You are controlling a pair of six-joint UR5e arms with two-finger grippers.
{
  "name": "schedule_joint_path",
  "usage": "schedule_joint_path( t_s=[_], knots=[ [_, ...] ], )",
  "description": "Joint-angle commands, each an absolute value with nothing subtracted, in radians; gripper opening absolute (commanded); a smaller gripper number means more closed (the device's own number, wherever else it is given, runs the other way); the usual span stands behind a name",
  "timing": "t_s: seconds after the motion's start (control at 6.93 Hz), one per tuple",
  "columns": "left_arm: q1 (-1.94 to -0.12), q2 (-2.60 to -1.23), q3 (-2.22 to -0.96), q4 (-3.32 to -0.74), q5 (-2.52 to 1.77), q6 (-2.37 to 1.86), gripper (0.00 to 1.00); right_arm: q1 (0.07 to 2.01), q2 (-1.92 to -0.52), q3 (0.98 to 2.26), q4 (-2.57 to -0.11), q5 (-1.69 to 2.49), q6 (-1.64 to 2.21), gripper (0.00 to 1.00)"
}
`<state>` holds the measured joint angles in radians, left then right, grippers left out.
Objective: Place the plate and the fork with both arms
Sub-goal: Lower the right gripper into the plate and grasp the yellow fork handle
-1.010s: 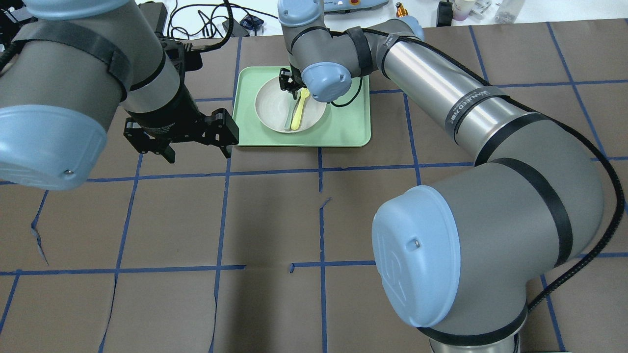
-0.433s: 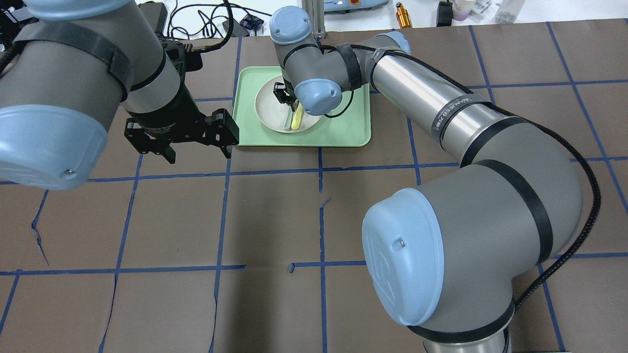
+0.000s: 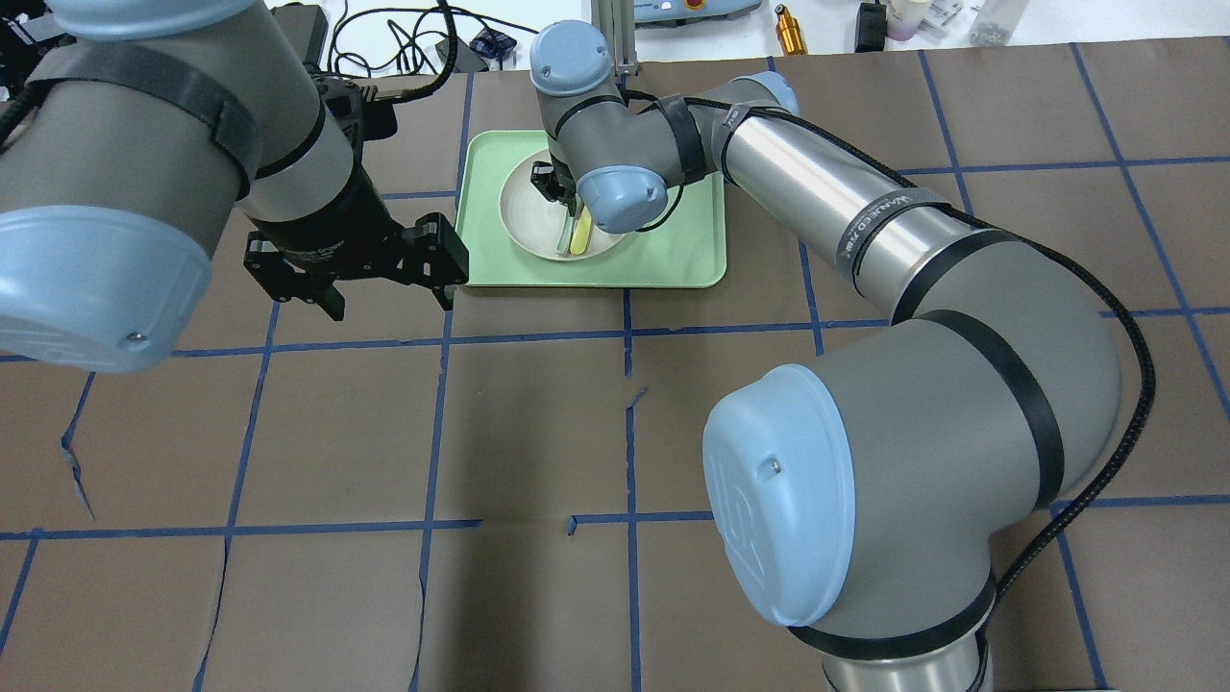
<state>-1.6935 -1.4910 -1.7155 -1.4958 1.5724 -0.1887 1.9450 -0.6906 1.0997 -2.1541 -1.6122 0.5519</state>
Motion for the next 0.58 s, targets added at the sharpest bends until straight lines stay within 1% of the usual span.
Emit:
schedule_joint_path(
  t_s=[0.0, 0.14, 0.43],
  knots=[
    [-1.694, -1.493, -1.717, -1.496, 1.572, -0.189, 1.00, 1.945, -0.684, 1.103, -2.158, -1.611, 0.549, 0.46],
    [-1.694, -1.494, -1.718, -1.490, 1.571, -0.189, 1.00, 1.945, -0.684, 1.104, -2.158, -1.611, 0.548, 0.46],
    [-1.694, -1.494, -1.718, -1.489, 1.569, -0.189, 1.00, 1.945, -0.687, 1.104, -2.157, -1.611, 0.543, 0.38]
  ],
)
